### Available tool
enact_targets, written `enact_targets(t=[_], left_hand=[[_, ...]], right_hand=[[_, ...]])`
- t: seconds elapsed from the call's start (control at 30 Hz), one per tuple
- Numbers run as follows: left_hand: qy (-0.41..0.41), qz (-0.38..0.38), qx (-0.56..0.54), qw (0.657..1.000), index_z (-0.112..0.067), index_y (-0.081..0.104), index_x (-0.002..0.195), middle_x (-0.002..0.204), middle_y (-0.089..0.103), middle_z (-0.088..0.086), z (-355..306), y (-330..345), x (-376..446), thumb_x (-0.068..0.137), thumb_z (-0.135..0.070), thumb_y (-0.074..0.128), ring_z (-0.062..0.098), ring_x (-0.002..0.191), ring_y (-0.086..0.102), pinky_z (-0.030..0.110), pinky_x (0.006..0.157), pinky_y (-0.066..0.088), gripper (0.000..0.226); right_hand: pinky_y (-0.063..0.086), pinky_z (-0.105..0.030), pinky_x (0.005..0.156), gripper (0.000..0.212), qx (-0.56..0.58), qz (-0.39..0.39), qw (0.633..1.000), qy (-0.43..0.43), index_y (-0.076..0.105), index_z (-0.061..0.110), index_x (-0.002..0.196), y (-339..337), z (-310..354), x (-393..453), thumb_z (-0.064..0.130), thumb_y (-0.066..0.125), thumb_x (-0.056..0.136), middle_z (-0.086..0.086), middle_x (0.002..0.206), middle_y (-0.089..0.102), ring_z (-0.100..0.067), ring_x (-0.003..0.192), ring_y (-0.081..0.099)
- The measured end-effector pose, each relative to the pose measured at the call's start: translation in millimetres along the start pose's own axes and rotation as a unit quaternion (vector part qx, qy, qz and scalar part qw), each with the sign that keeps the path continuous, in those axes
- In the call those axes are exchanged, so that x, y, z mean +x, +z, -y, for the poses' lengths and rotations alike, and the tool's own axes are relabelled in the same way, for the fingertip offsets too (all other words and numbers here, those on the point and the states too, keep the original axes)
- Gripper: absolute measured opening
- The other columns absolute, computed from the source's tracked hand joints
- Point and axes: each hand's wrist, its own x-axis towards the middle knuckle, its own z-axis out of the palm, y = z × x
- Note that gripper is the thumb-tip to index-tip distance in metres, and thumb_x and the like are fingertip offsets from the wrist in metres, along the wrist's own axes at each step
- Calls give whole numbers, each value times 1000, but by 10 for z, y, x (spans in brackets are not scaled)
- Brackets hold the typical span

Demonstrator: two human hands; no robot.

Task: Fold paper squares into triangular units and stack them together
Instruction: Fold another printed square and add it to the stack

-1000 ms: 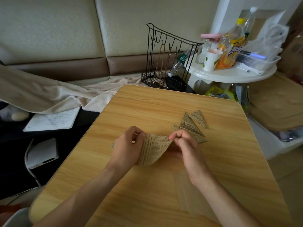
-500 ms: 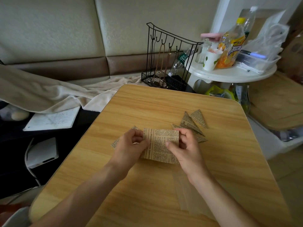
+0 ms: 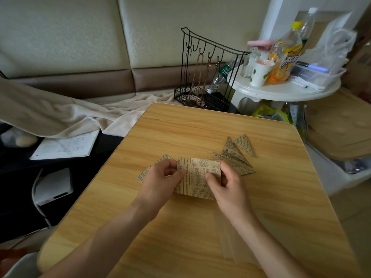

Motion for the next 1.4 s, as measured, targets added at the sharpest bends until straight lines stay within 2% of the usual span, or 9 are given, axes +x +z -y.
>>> enact_targets(t=[0.07, 0.2, 0.37, 0.63, 0.77, 0.97, 1.17, 1.3, 1.4], left_hand=[[6, 2, 9, 1000, -20, 76, 97, 87, 79, 1, 0, 5, -8, 98, -17, 68, 17, 81, 77, 29, 66, 59, 8], [11, 8, 12, 1000, -18, 78, 97, 84, 79, 4, 3, 12, -16, 101, -13, 63, 19, 80, 76, 28, 66, 59, 17], [-18, -13, -14, 1000, -18, 79, 93, 82, 77, 5, -30, 17, -13, 106, -18, 53, 17, 76, 72, 28, 66, 58, 28], [-22, 38, -82, 996, -11, 75, 99, 88, 78, 8, -52, 21, -32, 95, -14, 71, 17, 85, 75, 26, 75, 61, 6], [-13, 28, -104, 994, -5, 73, 105, 94, 77, 15, -74, 28, -42, 91, 1, 71, 23, 87, 76, 28, 77, 62, 15], [1, 24, -93, 995, -10, 74, 107, 94, 79, 9, -108, -5, -43, 90, -3, 75, 21, 84, 77, 26, 67, 60, 19], [4, 9, -75, 997, -11, 74, 105, 93, 79, 8, -90, -10, -25, 91, -3, 74, 20, 82, 76, 25, 65, 59, 16], [5, 13, -76, 997, -11, 74, 100, 82, 77, 1, -71, -14, -18, 98, -11, 67, 10, 71, 72, 20, 58, 55, 7], [11, -1, -42, 999, -16, 71, 104, 90, 77, 3, -50, -5, -2, 98, -10, 67, 18, 81, 75, 31, 68, 62, 10]], right_hand=[[45, -8, 89, 37, -52, 9, 997, -64, 64, 22, 136, 27, 5, -36, 9, 62, 101, 23, 114, 65, 12, 102, 60], [41, -17, 105, 54, -114, 82, 978, -155, 53, 22, 151, 79, -4, -63, 3, 59, 101, 7, 130, 58, -6, 124, 54], [29, -9, 110, 56, -123, 179, 964, -150, 46, 36, 154, 62, 15, -112, 51, 54, 101, 21, 147, 40, 0, 141, 39], [38, -14, 108, 40, -83, 124, 982, -118, 54, 29, 135, 28, -8, -76, 16, 64, 99, 21, 135, 58, 7, 132, 49], [39, -8, 105, 42, -37, 112, 991, -55, 47, 30, 134, 19, -32, -68, 22, 67, 99, 14, 135, 59, 12, 129, 50], [46, -13, 83, 39, -7, 70, 997, -37, 56, 30, 129, 33, -2, -51, 27, 74, 95, 11, 111, 64, -5, 100, 63], [39, -7, 97, 67, -65, 123, 986, -90, 47, 33, 148, 42, -12, -86, 31, 79, 90, 26, 131, 52, 6, 122, 51], [50, -14, 87, 38, -34, 71, 993, -84, 58, 27, 136, 44, -28, -36, 18, 66, 101, 20, 119, 67, 2, 108, 64], [41, -1, 87, 35, -37, 28, 998, -40, 58, 26, 138, 36, -44, -35, 24, 62, 103, 36, 117, 55, 26, 108, 52]])
